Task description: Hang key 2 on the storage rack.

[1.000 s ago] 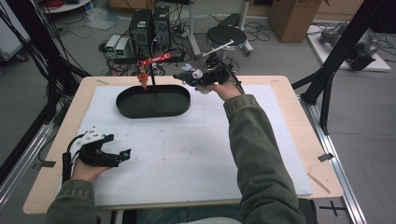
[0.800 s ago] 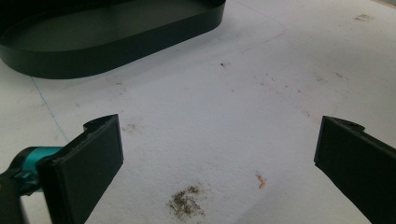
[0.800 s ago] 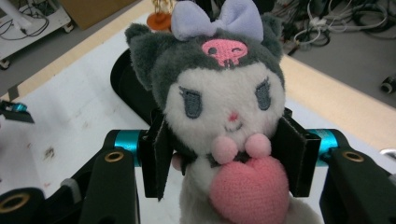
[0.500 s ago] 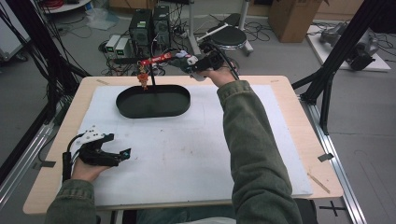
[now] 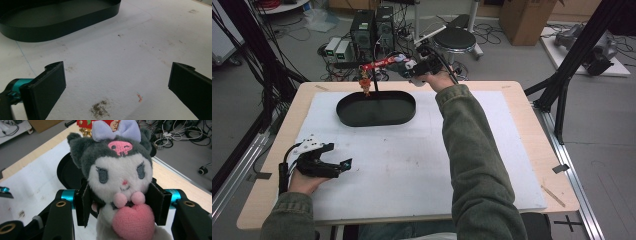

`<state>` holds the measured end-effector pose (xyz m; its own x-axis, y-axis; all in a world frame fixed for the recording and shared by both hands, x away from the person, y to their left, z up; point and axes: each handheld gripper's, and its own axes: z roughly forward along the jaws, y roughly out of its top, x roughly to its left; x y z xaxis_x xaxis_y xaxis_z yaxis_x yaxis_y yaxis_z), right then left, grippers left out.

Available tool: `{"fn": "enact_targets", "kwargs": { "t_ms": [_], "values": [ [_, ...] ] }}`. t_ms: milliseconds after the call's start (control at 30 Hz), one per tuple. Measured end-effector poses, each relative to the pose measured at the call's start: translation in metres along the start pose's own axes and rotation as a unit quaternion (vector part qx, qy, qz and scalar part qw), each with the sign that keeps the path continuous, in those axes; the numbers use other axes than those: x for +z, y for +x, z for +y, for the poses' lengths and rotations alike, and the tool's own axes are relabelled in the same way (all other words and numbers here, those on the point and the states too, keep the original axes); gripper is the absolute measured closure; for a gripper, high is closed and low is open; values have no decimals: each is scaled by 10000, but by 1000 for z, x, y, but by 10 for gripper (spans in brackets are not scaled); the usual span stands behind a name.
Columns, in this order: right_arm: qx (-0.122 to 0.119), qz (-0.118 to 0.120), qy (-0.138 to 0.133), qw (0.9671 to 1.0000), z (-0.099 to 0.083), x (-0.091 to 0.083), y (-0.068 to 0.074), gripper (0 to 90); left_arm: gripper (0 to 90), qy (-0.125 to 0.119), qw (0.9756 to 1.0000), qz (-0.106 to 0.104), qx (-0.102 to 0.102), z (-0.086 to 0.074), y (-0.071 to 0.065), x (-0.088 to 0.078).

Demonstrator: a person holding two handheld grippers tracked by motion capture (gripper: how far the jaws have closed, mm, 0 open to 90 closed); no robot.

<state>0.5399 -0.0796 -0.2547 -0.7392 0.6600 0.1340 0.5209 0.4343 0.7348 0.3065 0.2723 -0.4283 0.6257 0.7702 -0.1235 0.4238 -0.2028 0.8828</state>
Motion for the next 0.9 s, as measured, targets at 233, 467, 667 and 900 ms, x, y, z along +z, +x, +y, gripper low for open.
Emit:
{"fn": "enact_targets", "kwargs": {
  "t_ms": [233,467,667,900],
  "values": [
    [279,-94,-376,9989,1,1,-6,444,17,-51,9999,-60,-89,0,1,0],
    [425,-229,-353,9982,0,7,-8,444,17,-117,9998,-119,-121,1,1,0],
    [674,-325,-363,9965,-2,10,-13,428,17,-112,9998,-114,-115,1,1,0],
    [713,-322,-397,9961,-3,6,-16,365,17,-89,9998,-123,-100,1,1,0]
  ]
}}
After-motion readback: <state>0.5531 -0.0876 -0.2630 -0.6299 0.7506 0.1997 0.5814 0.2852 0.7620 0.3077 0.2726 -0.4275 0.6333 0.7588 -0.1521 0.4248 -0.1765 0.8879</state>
